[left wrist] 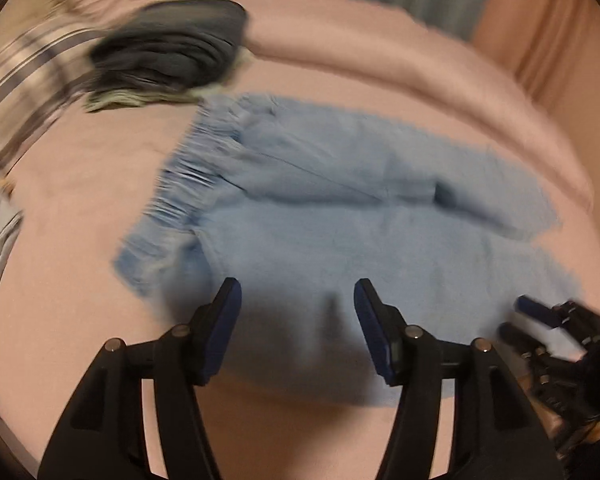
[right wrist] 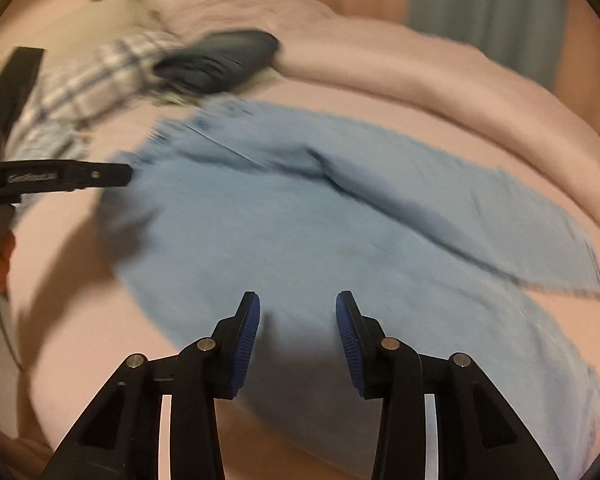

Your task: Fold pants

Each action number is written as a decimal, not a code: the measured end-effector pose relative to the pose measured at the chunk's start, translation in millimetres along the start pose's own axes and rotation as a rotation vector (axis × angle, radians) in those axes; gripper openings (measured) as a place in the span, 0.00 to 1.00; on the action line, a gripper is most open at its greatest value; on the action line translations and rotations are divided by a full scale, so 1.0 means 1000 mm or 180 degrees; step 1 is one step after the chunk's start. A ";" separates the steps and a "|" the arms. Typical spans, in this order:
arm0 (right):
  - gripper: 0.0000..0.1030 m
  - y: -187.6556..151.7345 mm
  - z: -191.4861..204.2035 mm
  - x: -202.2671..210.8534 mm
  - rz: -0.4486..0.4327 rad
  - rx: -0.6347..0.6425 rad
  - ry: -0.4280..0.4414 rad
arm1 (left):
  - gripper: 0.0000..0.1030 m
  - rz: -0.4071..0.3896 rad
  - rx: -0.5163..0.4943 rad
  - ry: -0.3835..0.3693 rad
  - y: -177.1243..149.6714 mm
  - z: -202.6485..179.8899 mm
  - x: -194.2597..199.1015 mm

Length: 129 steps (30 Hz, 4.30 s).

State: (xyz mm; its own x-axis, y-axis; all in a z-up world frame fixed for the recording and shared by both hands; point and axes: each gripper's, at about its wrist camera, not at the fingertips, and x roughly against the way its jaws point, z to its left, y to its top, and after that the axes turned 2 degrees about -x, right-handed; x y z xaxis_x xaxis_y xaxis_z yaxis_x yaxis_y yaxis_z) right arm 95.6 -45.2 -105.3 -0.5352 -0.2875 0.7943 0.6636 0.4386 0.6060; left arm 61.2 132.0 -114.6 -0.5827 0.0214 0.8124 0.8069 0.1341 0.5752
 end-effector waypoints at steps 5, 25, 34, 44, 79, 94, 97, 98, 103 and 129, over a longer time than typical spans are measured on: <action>0.40 -0.049 0.006 0.003 0.0307 0.0096 -0.0058 | 0.54 0.0188 -0.0730 0.0098 -0.038 -0.019 -0.020; 0.50 0.124 -0.105 -0.062 -0.0107 0.0340 0.0257 | 0.57 0.0336 -0.1127 -0.0267 0.174 -0.022 -0.113; 0.50 0.180 -0.139 -0.159 0.0586 0.0893 0.0192 | 0.57 0.0854 -0.1591 -0.0230 0.221 0.002 -0.182; 0.04 0.188 -0.114 -0.162 0.0678 0.1154 0.0084 | 0.15 0.0738 -0.2005 -0.0090 0.238 -0.035 -0.195; 0.06 0.180 -0.114 -0.129 0.0514 0.0789 -0.0393 | 0.19 0.0397 -0.2199 0.0061 0.257 -0.110 -0.179; 0.06 0.100 -0.043 0.040 -0.0473 0.1288 -0.1148 | 0.17 -0.0580 -0.2302 0.0084 0.103 -0.016 0.028; 0.06 0.074 -0.029 0.055 -0.0493 0.1331 -0.1094 | 0.16 -0.0570 -0.2286 0.0024 0.067 -0.009 0.038; 0.06 0.064 -0.024 0.059 -0.0466 0.1329 -0.1042 | 0.16 -0.0553 -0.2310 0.0045 0.057 -0.008 0.038; 0.06 0.016 0.000 0.051 -0.0270 0.1514 -0.0952 | 0.15 -0.0329 -0.2257 0.0030 0.006 -0.002 0.022; 0.29 -0.045 -0.015 0.037 0.0344 0.0747 -0.0037 | 0.27 -0.0169 -0.1674 -0.0525 -0.036 0.017 0.038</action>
State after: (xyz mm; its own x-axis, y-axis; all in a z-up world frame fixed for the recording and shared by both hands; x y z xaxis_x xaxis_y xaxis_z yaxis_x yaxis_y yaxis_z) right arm 53.8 -88.2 -102.0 -0.4747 -0.2189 0.8525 0.5786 0.6523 0.4896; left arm 8.3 145.0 -105.9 -0.5971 0.1887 0.7797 0.6910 -0.3727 0.6194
